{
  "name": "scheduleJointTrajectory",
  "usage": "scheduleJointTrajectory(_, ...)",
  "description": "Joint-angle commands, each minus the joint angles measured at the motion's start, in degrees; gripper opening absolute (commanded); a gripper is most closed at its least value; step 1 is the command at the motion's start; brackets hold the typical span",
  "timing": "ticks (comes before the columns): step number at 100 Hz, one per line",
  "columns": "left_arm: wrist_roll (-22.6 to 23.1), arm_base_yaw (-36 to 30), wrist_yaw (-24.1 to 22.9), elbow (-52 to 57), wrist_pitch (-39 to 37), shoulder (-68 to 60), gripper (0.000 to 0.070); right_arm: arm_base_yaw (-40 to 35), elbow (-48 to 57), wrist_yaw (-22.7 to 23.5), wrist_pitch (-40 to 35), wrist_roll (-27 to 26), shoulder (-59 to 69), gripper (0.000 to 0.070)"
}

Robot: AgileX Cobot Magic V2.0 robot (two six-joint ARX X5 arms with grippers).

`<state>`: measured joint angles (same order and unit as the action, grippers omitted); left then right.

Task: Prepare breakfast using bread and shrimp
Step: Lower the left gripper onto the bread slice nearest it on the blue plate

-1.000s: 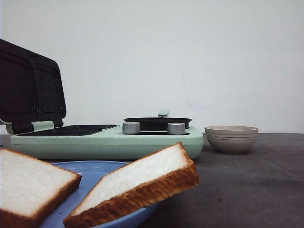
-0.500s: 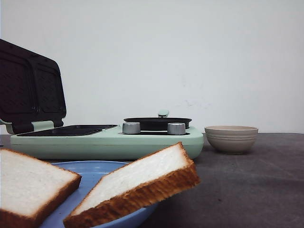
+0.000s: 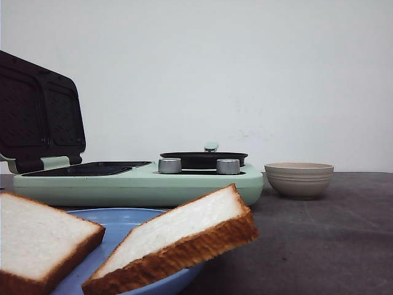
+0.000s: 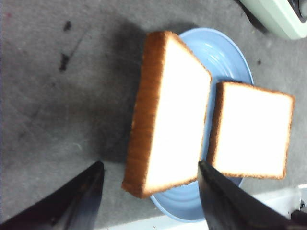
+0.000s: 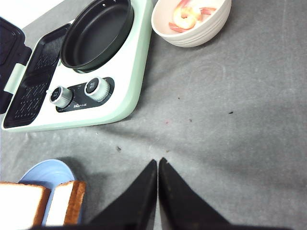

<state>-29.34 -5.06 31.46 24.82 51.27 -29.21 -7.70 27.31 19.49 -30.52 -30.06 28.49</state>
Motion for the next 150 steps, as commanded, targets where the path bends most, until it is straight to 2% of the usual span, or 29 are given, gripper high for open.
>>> scheduleJointTrajectory(1,-0.13,-0.74,-0.22,0.83,-0.07,-0.46,0.0324,0.0,0.87,0.04,0.92,-0.42,0.17,0.0)
scheduleJointTrajectory(15,-0.39,-2.32,-2.08,0.83,-0.46,-1.36,0.0324,0.0,0.87,0.07,0.9,-0.44,0.17,0.0)
scheduleJointTrajectory(72,-1.18,-8.79,-3.26,0.83,-7.65,-13.84,0.0325,-0.02,0.87,0.24,0.85,-0.87,0.15,0.0)
scheduleJointTrajectory(87,-1.38,-11.02,-4.76,0.83,-9.35,-16.55,0.0324,-0.02,0.87,0.22,0.87,-0.85,0.15,0.0)
scheduleJointTrajectory(136,-1.77,-13.53,-4.9,0.83,-11.15,-18.34,0.0305,-0.02,0.87,0.2,0.87,-0.83,0.15,0.0)
scheduleJointTrajectory(141,-1.77,-13.6,-4.9,0.83,-11.15,-18.34,0.029,-0.02,0.87,0.2,0.87,-0.83,0.15,0.0)
scheduleJointTrajectory(150,-1.75,-13.77,-4.9,0.83,-11.26,-18.34,0.0184,-0.02,0.87,0.2,0.87,-0.83,0.15,0.0)
